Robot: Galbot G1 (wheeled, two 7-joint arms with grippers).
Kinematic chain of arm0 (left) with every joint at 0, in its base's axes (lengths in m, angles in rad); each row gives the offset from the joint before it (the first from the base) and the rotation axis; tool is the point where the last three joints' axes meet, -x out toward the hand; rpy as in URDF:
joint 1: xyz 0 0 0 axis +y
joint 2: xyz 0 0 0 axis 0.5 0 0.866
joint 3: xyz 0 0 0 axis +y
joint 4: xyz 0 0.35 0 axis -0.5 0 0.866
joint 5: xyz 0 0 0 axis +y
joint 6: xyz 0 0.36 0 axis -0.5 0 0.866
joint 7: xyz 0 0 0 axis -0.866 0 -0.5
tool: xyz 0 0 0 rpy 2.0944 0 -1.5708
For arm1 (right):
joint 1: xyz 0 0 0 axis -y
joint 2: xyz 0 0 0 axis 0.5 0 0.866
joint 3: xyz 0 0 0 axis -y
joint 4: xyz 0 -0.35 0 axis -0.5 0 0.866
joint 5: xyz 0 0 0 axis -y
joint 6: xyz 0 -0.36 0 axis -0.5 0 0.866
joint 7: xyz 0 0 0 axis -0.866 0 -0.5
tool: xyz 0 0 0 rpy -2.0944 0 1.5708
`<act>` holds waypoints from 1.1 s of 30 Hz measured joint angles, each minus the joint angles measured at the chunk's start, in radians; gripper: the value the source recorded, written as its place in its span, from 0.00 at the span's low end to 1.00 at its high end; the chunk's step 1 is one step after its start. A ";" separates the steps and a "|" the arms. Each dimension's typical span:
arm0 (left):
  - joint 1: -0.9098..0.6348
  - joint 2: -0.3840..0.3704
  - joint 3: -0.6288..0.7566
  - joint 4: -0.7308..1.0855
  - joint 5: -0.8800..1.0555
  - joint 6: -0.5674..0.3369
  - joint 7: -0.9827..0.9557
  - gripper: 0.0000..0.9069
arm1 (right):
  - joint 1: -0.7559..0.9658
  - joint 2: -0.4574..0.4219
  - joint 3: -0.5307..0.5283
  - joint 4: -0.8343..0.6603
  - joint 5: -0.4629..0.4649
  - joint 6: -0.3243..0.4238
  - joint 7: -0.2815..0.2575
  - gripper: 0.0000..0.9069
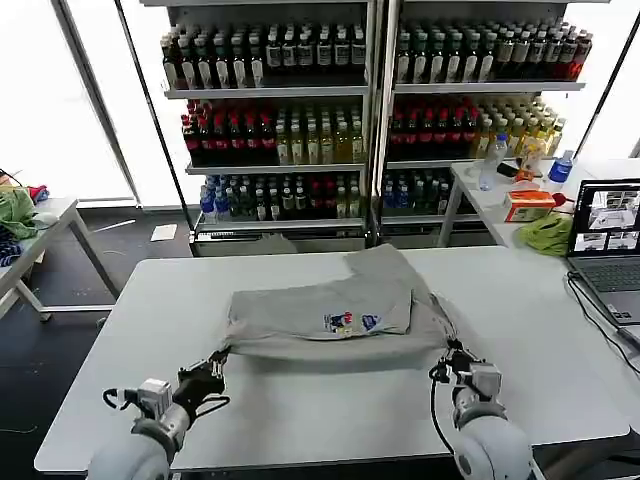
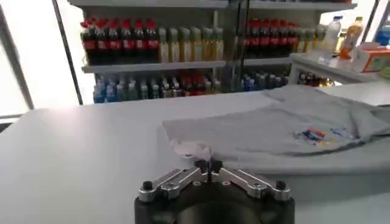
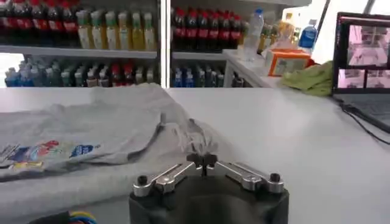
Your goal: Fold and organize the clothes.
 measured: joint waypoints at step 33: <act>0.302 -0.073 -0.037 -0.142 0.112 -0.014 -0.006 1.00 | -0.236 -0.033 0.059 0.093 -0.117 0.004 0.020 1.00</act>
